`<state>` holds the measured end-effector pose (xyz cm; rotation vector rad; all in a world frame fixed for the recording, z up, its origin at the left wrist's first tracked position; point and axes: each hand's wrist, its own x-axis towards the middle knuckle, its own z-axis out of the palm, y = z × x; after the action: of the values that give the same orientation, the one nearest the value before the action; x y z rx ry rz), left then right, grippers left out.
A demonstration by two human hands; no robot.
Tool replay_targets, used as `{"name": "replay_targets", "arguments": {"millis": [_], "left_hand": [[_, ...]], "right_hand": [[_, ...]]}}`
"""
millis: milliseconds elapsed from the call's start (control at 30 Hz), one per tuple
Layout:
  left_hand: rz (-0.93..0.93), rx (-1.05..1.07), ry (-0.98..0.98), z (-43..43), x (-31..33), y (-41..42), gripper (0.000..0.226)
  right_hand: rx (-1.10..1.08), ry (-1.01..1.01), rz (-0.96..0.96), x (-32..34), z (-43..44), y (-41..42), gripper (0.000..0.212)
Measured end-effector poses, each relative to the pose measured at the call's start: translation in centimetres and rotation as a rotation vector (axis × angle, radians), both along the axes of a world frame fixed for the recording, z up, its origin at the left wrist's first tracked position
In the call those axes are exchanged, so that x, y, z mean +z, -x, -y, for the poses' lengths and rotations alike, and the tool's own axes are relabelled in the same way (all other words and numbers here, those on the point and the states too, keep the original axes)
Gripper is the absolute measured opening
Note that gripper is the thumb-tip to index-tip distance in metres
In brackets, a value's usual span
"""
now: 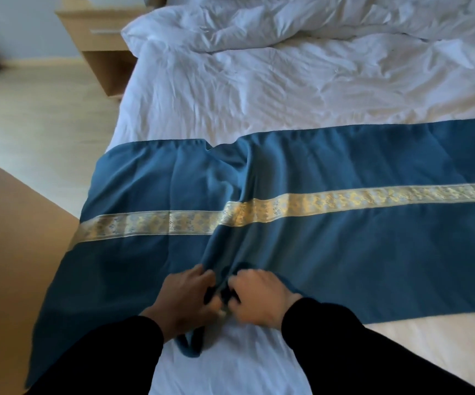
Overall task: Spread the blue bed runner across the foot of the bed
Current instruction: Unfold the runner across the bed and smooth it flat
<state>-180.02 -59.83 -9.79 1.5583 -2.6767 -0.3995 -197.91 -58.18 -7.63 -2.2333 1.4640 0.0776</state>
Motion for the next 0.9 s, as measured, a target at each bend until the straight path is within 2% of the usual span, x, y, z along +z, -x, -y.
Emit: {"name": "replay_targets", "arguments": {"millis": [100, 233, 333, 400, 467, 567, 633, 700, 733, 833, 900], "left_hand": [[0.004, 0.187, 0.059, 2.8, 0.1, -2.8, 0.038], [0.177, 0.486, 0.05, 6.0, -0.9, -7.2, 0.034], [0.212, 0.685, -0.04, 8.6, -1.7, -10.7, 0.052], [0.162, 0.763, -0.048, 10.2, -2.2, -12.9, 0.057], [0.142, 0.766, -0.032, 11.6, -2.9, -15.0, 0.064], [0.087, 0.767, -0.126, 13.7, -3.3, -17.4, 0.068], [0.045, 0.727, -0.156, 15.0, -3.3, -18.6, 0.049], [0.089, 0.625, -0.13, 15.8, -3.0, -19.5, 0.013], [0.089, 0.574, -0.123, 16.2, -3.0, -19.9, 0.006], [0.057, 0.461, -0.105, 16.8, -2.8, -20.5, 0.012], [0.008, 0.443, -0.075, 16.7, -3.1, -20.8, 0.012]], "right_hand": [[-0.033, 0.025, 0.025, 0.0, 3.3, -2.1, 0.023], [-0.083, 0.067, 0.003, 0.0, 7.2, -5.8, 0.027], [-0.118, 0.096, -0.01, 0.0, 9.9, -8.7, 0.027], [-0.154, 0.092, -0.023, -0.5, 11.8, -10.6, 0.026], [-0.217, 0.054, -0.03, -1.3, 13.6, -12.6, 0.031], [-0.253, -0.005, -0.035, -2.4, 15.8, -15.5, 0.065], [-0.245, 0.017, -0.071, -2.9, 17.1, -16.9, 0.076], [-0.239, 0.056, -0.095, -3.4, 18.3, -17.7, 0.071], [-0.232, 0.074, -0.097, -3.6, 18.9, -18.0, 0.065], [-0.202, 0.134, -0.072, -3.9, 20.0, -18.7, 0.038], [-0.168, 0.157, -0.058, -4.1, 20.6, -19.2, 0.03]]}}
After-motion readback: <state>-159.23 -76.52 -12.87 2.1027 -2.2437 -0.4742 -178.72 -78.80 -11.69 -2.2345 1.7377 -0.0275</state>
